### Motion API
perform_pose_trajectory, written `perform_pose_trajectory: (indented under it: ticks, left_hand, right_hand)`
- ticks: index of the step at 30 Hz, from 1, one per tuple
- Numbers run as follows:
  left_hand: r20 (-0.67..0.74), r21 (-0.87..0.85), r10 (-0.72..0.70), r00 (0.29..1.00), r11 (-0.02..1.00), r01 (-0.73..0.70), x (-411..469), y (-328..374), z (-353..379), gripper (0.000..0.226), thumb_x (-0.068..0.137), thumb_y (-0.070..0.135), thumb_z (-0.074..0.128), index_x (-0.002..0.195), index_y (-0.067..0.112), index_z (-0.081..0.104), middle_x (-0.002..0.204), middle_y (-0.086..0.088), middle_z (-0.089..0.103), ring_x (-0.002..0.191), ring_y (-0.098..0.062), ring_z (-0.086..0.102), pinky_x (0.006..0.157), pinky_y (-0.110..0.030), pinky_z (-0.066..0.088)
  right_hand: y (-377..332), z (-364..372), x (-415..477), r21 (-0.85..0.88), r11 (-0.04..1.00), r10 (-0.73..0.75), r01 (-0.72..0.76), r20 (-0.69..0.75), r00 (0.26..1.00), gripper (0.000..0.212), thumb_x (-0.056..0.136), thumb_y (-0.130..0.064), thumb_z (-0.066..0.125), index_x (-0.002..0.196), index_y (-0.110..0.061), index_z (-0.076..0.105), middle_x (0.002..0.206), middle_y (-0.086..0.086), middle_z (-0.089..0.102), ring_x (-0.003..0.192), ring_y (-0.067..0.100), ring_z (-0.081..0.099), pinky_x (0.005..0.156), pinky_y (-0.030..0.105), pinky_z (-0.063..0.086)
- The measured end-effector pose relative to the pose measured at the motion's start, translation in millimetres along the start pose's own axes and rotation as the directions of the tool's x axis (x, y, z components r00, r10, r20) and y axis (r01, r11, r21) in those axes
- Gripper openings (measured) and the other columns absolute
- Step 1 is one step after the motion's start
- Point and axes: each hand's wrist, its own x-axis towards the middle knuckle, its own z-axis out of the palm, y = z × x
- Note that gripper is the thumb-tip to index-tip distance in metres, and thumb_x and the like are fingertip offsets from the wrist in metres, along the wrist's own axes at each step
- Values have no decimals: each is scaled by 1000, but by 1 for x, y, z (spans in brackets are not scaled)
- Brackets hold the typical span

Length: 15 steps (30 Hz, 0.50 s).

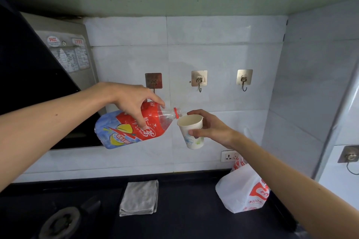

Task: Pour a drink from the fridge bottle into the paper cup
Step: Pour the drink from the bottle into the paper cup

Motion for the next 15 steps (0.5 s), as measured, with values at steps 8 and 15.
perform_pose_trajectory:
  ticks: [8, 15]
  left_hand:
    - [27, 49, -16, 1000, 999, 15, 3, 2, -1, 91, 66, 45, 89, 144, 37, 43, 110, 14, 60, 96, -8, 65, 82, -22, 57]
    - [51, 62, -3, 999, 998, 0, 8, 1, -2, 89, 65, 45, 89, 142, 37, 46, 105, 18, 59, 91, -5, 64, 82, -23, 57]
  right_hand:
    - [4, 2, 1, -75, 997, 23, -22, 21, 1000, 54, 83, -11, 78, 128, -26, 52, 120, 9, 63, 110, 27, 62, 95, 35, 54]
    - [10, -1, 5, -61, 998, 26, -25, 5, 1000, 54, 82, -13, 79, 127, -27, 53, 118, 12, 64, 102, 29, 65, 89, 31, 55]
